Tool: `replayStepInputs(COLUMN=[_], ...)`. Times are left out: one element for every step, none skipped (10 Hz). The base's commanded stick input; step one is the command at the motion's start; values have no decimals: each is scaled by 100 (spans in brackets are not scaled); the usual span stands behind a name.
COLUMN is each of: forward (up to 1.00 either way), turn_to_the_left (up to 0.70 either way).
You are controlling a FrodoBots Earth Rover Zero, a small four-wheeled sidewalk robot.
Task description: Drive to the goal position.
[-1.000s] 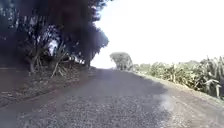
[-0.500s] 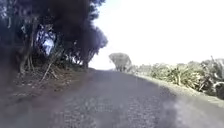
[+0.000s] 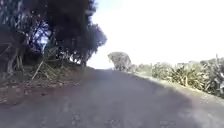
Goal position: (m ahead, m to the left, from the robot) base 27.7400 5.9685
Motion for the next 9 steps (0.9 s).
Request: replayStepInputs(forward=[100, 100, 100, 100, 100, 100, 100, 100, 100], turn_to_the_left=[0, 0, 0, 0, 0, 0, 0, 0, 0])
